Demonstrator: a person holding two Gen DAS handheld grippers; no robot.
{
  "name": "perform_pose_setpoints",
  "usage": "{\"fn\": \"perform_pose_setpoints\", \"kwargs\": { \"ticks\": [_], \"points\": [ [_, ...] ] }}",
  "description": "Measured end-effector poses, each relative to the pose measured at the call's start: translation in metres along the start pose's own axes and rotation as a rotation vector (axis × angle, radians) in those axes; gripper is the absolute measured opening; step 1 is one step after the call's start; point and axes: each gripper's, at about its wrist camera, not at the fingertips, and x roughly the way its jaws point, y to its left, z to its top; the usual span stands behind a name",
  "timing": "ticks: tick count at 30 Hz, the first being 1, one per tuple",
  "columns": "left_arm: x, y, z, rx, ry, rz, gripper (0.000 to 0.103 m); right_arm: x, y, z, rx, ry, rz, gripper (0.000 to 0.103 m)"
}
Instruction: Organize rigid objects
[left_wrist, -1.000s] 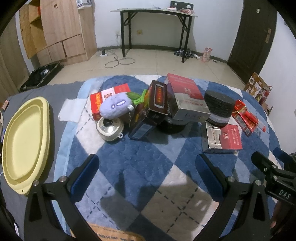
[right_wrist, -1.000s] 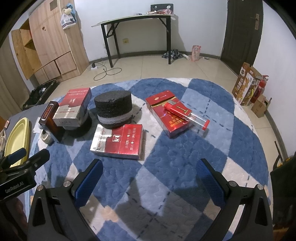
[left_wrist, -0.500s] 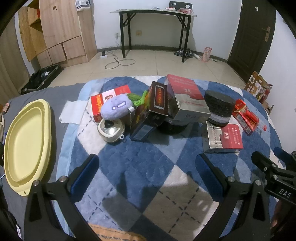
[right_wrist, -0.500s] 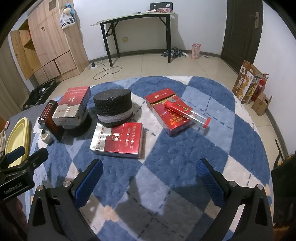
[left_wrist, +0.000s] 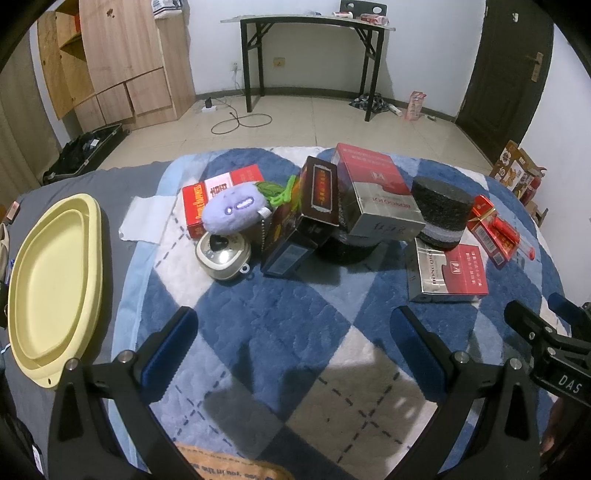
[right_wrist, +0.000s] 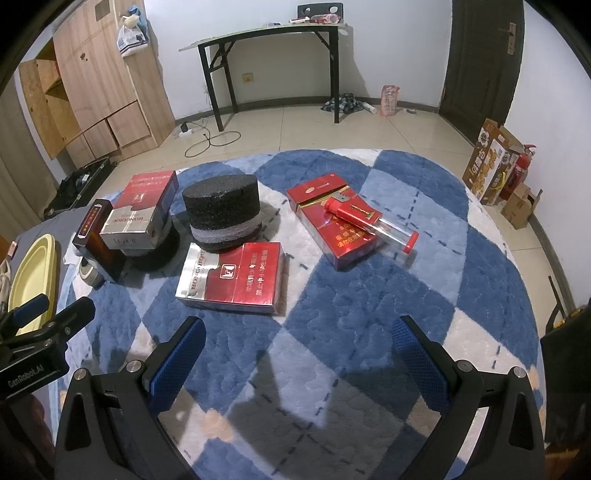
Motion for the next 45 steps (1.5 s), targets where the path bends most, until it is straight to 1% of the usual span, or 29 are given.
{"fn": "perform_pose_setpoints", "kwargs": {
  "ticks": [21,23,24,25,28,29,32,34,35,37,39,41,43,45],
  "points": [
    [0.001,0.002,0.000,-0.008,0.007,0.000,0.103,0.001,0.000,0.000,0.003,0.003,-0.002,0.103],
    [0.001,0.003,0.002,0.000,0.012,-0.019,0.103,0.001,-0.001,-0.001,0.003,0.004,-0.002,0.103],
    [0.000,0.004,0.004,0.019,0.016,-0.061,0.103,0.001,0.000,0.000,0.002,0.003,-0.004,0.102],
    [-0.001,0.006,0.006,0.026,0.016,-0.080,0.103,0.002,0.000,0.000,0.001,0.004,-0.007,0.102],
    [-0.009,0.020,0.016,0.022,0.005,-0.100,0.103,0.004,0.000,0.000,-0.004,0.004,-0.015,0.103],
    [-0.013,0.030,0.021,0.000,-0.004,-0.097,0.103,0.004,-0.001,0.000,0.003,0.006,-0.004,0.103],
    [-0.020,0.051,0.027,-0.055,-0.009,-0.094,0.103,0.006,-0.016,0.002,0.086,0.038,0.076,0.103],
    [-0.024,0.060,0.028,-0.050,0.020,-0.142,0.103,0.003,-0.034,0.003,0.153,0.045,0.097,0.103],
    [-0.026,0.061,0.028,-0.036,0.027,-0.162,0.103,-0.001,-0.044,0.004,0.173,0.038,0.087,0.103],
    [-0.034,0.063,0.026,-0.012,0.010,-0.151,0.103,-0.008,-0.061,0.006,0.205,0.022,0.059,0.103],
    [-0.038,0.065,0.027,-0.002,-0.001,-0.123,0.103,-0.014,-0.079,0.007,0.250,0.010,0.038,0.103],
    [-0.037,0.064,0.028,-0.014,0.002,-0.136,0.103,-0.017,-0.094,0.008,0.277,0.004,0.015,0.103],
    [-0.031,0.061,0.028,-0.023,0.009,-0.149,0.103,-0.014,-0.101,0.010,0.271,-0.004,-0.005,0.103],
    [-0.020,0.049,0.027,-0.010,0.039,-0.183,0.103,-0.008,-0.100,0.012,0.239,-0.013,-0.020,0.103]
  ]
}}
